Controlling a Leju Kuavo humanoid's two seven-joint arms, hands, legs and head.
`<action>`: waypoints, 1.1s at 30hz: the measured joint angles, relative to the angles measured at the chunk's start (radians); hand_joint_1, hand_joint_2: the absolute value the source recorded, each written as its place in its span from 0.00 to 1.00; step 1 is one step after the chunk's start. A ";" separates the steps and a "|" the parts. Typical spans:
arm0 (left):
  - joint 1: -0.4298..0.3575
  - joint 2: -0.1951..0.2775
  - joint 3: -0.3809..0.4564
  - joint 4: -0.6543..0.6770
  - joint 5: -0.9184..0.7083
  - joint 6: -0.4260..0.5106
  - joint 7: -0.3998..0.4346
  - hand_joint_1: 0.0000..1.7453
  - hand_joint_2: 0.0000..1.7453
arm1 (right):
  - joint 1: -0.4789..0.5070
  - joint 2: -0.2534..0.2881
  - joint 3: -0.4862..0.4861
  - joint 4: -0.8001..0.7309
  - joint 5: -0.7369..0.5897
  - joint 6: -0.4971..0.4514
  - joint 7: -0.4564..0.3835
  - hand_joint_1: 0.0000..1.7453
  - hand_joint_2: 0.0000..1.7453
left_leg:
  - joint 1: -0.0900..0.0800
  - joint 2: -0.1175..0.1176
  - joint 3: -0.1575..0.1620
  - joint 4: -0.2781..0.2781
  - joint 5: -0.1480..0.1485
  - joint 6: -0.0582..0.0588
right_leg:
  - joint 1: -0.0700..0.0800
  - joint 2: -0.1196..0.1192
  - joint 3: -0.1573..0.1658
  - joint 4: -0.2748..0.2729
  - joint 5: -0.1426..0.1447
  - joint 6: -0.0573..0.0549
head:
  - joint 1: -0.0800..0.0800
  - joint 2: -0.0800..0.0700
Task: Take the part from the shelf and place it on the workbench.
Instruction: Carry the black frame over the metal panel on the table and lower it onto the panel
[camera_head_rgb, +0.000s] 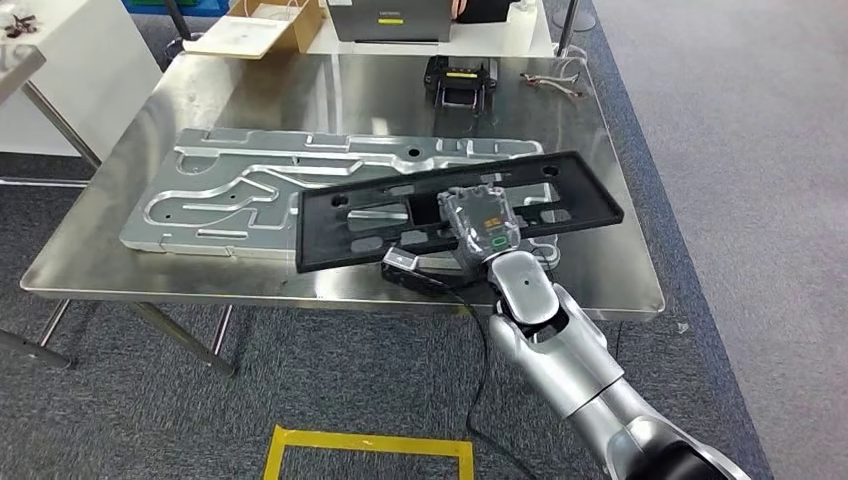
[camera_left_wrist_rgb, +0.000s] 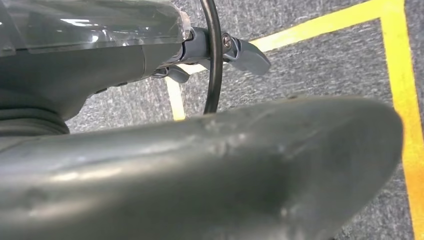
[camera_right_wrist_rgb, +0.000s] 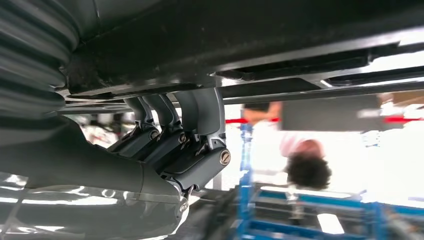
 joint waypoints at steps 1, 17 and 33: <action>-0.001 0.000 0.002 0.000 -0.003 -0.001 0.001 0.00 0.00 | 0.002 -0.005 -0.018 0.012 0.004 -0.027 0.002 1.00 1.00 | 0.000 -0.001 -0.001 0.000 0.000 -0.005 | 0.003 0.000 0.001 -0.005 0.000 -0.004 | 0.000 0.000; -0.002 0.000 0.037 0.000 -0.035 -0.001 0.006 0.00 0.00 | 0.098 -0.035 -0.244 0.094 0.060 -0.179 -0.005 1.00 1.00 | -0.005 0.003 0.006 -0.018 0.002 0.004 | 0.001 0.001 0.041 -0.020 -0.008 -0.005 | 0.000 0.000; -0.005 -0.001 0.064 0.000 -0.055 -0.008 0.007 0.00 0.00 | 0.112 -0.032 -0.303 0.148 -0.073 -0.096 -0.067 1.00 1.00 | -0.001 0.001 0.071 -0.018 -0.047 -0.006 | 0.002 0.001 -0.006 -0.027 0.025 -0.017 | 0.000 0.000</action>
